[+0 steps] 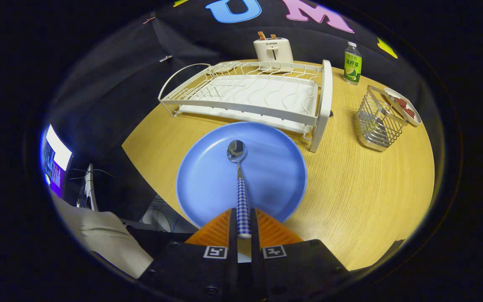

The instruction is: Take the plate from the dish rack, then take the spoon from the basket and place it into the plate.

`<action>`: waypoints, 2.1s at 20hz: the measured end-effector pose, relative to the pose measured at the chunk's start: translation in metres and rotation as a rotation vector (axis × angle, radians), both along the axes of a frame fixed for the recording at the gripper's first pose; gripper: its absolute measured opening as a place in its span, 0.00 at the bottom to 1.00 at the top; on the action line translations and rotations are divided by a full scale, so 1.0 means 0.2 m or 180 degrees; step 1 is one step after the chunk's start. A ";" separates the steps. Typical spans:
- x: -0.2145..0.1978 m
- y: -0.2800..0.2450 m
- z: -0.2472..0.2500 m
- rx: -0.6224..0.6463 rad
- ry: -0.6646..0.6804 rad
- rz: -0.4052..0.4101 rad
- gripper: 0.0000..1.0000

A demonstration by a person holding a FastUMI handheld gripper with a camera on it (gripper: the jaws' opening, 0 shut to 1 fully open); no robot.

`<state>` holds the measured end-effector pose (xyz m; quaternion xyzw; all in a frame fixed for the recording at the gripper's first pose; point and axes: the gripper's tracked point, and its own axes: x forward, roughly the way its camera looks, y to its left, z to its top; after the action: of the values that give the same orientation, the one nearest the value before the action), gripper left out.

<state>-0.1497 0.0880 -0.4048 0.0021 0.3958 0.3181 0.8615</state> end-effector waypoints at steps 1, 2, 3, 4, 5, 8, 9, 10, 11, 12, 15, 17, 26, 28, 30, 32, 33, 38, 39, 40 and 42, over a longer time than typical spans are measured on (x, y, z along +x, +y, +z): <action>0.02 -0.02 -0.02 -0.0037 -0.0011 -0.0020 0.16; 0.03 -0.03 -0.03 -0.0088 -0.0016 -0.0053 0.18; 0.04 -0.05 -0.03 -0.0119 -0.0024 -0.0091 0.21; 0.06 -0.04 -0.03 -0.0100 -0.0027 -0.0130 0.24; 0.07 -0.05 -0.02 -0.0072 -0.0024 -0.0167 0.32; 0.07 -0.05 0.02 0.0015 -0.0026 -0.0191 0.54; 0.06 -0.04 0.04 0.0042 -0.0027 -0.0178 0.71; 0.05 -0.04 0.05 0.0049 -0.0038 -0.0166 0.79; 0.05 -0.05 0.05 0.0017 -0.0059 -0.0163 0.92; 0.05 -0.06 0.06 0.0007 -0.0082 -0.0150 0.98; 0.04 -0.09 0.12 0.0051 -0.0147 -0.0175 0.99; 0.05 -0.10 0.19 0.0107 -0.0207 -0.0234 0.99; 0.31 -0.30 0.67 0.0093 -0.0967 -0.0613 0.99; 0.37 -0.37 0.80 0.0151 -0.1104 -0.0743 0.99; 0.41 -0.43 0.92 0.0247 -0.1199 -0.0874 0.99; 0.47 -0.49 1.02 0.0337 -0.1289 -0.1019 0.99; 0.49 -0.53 1.06 0.0356 -0.1331 -0.1082 0.99; 0.54 -0.71 1.23 0.0377 -0.1547 -0.1382 0.99; 0.55 -0.75 1.26 0.0335 -0.1625 -0.1448 0.99; 0.56 -0.81 1.28 0.0264 -0.1707 -0.1514 0.99; 0.56 -0.87 1.34 0.0163 -0.1862 -0.1631 0.99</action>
<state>-0.0387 -0.0865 -0.1374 0.0316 0.1121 0.0897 0.9891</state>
